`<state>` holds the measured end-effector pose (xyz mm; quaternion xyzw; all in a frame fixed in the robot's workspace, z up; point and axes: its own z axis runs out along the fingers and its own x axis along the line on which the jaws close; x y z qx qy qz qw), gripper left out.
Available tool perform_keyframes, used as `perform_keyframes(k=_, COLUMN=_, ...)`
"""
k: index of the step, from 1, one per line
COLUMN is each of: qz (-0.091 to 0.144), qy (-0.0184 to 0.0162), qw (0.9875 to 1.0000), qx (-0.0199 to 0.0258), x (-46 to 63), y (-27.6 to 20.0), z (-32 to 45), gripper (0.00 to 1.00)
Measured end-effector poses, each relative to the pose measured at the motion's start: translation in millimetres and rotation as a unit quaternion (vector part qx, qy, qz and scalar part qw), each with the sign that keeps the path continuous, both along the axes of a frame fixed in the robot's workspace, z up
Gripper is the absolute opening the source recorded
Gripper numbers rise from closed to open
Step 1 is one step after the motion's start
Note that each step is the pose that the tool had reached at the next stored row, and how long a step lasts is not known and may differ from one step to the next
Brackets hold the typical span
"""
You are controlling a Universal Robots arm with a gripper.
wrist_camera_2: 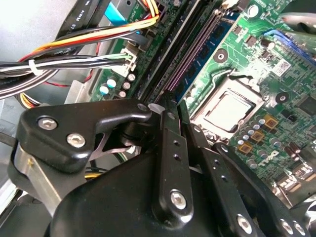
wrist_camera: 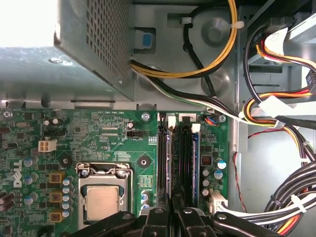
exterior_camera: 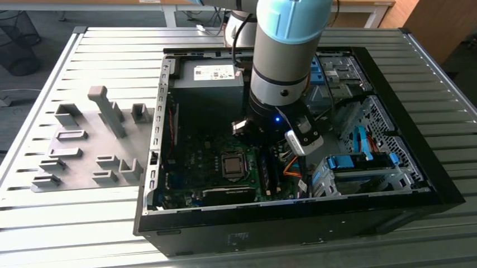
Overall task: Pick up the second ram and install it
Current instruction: 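Insert the second ram into the second slot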
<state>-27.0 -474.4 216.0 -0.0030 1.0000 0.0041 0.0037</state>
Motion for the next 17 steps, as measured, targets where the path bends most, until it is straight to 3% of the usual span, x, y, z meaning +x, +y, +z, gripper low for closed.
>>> perform_keyframes(k=17, qz=0.0, qy=0.0001, qw=1.0, qx=0.0, x=0.5, y=-0.7, z=-3.6, gripper=0.14)
